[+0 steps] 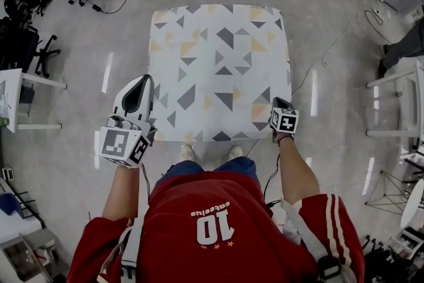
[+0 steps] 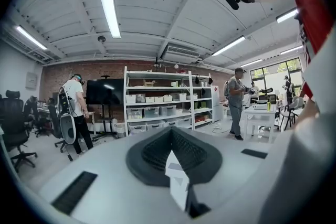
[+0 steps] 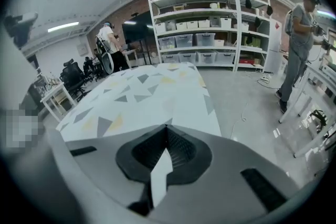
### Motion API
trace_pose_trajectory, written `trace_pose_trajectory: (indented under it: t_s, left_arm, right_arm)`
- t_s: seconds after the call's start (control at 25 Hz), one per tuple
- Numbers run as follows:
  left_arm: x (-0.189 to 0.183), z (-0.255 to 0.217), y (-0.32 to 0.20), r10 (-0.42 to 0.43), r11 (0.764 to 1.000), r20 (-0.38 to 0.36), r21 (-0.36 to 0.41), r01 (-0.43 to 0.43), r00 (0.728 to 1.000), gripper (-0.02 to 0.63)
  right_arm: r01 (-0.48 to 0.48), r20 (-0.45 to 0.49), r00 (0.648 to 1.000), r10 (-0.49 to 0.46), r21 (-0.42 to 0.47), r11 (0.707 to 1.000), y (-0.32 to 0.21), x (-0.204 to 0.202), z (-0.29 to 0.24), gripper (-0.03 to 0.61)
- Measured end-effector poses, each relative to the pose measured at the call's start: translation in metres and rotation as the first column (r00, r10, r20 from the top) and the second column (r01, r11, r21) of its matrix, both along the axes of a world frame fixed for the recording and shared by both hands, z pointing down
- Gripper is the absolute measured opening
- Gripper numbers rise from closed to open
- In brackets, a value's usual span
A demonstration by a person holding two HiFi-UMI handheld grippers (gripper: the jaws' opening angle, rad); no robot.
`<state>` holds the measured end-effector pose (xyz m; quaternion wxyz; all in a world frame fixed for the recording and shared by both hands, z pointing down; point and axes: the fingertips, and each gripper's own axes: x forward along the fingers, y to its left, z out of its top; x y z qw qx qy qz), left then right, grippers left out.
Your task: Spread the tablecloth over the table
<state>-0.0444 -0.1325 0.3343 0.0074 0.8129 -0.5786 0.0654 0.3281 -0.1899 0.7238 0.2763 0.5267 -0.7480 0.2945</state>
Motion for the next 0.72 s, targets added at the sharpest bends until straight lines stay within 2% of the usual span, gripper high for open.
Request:
trace_pose_trajectory:
  t_s: [0.12, 0.28, 0.44, 0.72]
  left_arm:
    - [-0.004, -0.007, 0.0, 0.013, 1.0, -0.005, 0.019, -0.013, 1.0, 0.005]
    - [-0.007, -0.019, 0.004, 0.031, 0.999, -0.015, 0.043, -0.03, 0.999, 0.005]
    - [-0.011, -0.033, 0.006, 0.05, 0.997, -0.027, 0.062, -0.048, 0.998, 0.005]
    - [-0.01, -0.059, 0.004, 0.093, 0.992, -0.033, 0.089, -0.089, 0.995, 0.005]
  right_arm:
    - [0.018, 0.044, 0.999, -0.023, 0.123, 0.992, -0.011, -0.015, -0.049, 0.012]
    - [0.037, 0.07, 0.996, -0.059, 0.283, 0.958, -0.02, -0.036, -0.127, 0.012]
    - [0.051, 0.093, 0.99, -0.101, 0.44, 0.897, -0.017, -0.062, -0.219, 0.012]
    - [0.063, 0.126, 0.976, -0.176, 0.613, 0.788, 0.016, -0.106, -0.365, 0.012]
